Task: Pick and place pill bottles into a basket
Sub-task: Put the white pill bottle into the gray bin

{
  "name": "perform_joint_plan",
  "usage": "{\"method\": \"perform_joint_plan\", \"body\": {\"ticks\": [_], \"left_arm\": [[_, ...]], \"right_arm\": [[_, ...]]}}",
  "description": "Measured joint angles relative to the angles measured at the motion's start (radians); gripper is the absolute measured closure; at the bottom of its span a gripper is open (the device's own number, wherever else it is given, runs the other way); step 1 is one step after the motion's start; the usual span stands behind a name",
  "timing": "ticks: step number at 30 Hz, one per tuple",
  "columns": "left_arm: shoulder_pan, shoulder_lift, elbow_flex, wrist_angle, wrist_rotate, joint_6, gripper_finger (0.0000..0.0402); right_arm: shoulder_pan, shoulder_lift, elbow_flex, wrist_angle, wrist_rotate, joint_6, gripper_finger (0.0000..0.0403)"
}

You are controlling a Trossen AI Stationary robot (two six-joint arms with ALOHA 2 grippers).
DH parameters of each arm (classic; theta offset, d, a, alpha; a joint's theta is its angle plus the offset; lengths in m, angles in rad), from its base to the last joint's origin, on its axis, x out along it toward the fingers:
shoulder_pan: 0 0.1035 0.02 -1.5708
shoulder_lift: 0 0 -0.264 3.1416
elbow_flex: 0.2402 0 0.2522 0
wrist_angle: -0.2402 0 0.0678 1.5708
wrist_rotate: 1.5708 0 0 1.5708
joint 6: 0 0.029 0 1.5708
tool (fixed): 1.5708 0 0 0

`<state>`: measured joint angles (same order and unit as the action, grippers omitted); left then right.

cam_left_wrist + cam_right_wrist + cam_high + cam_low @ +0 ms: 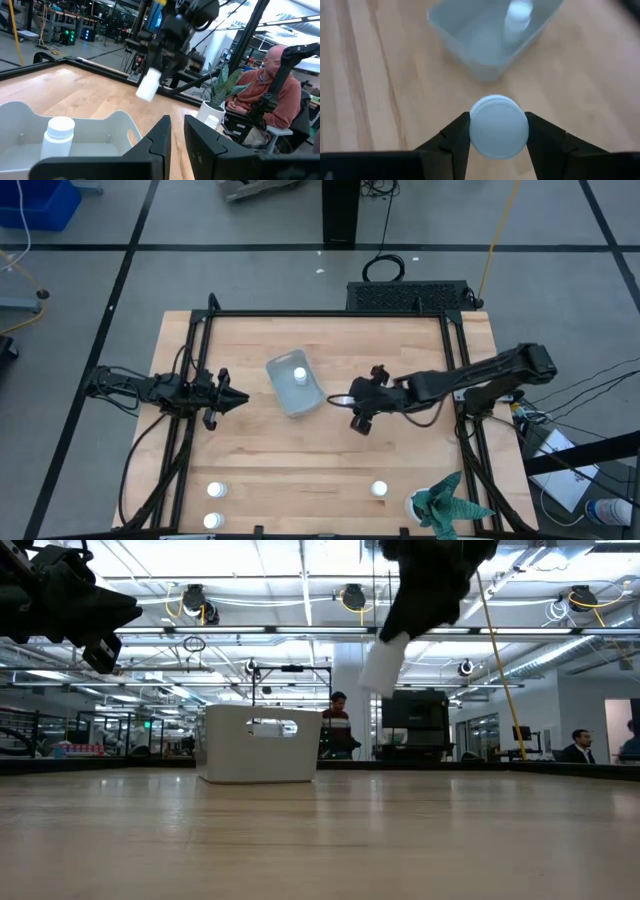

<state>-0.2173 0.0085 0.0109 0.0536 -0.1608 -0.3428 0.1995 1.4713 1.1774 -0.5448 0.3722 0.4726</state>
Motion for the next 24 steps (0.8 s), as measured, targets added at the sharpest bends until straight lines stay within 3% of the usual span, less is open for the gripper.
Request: {"method": "perform_joint_plan", "body": {"ticks": [11, 24], "left_arm": [[0.000, 0.000, 0.000, -0.003, 0.001, -0.001, 0.0344], [0.000, 0.000, 0.000, -0.004, 0.002, -0.003, 0.0344]], "right_arm": [[0.107, -0.119, -0.044, 0.119, 0.325, -0.109, 0.0253], [0.126, -0.297, -0.259, 0.423, 0.335, -0.207, 0.0253]]}}
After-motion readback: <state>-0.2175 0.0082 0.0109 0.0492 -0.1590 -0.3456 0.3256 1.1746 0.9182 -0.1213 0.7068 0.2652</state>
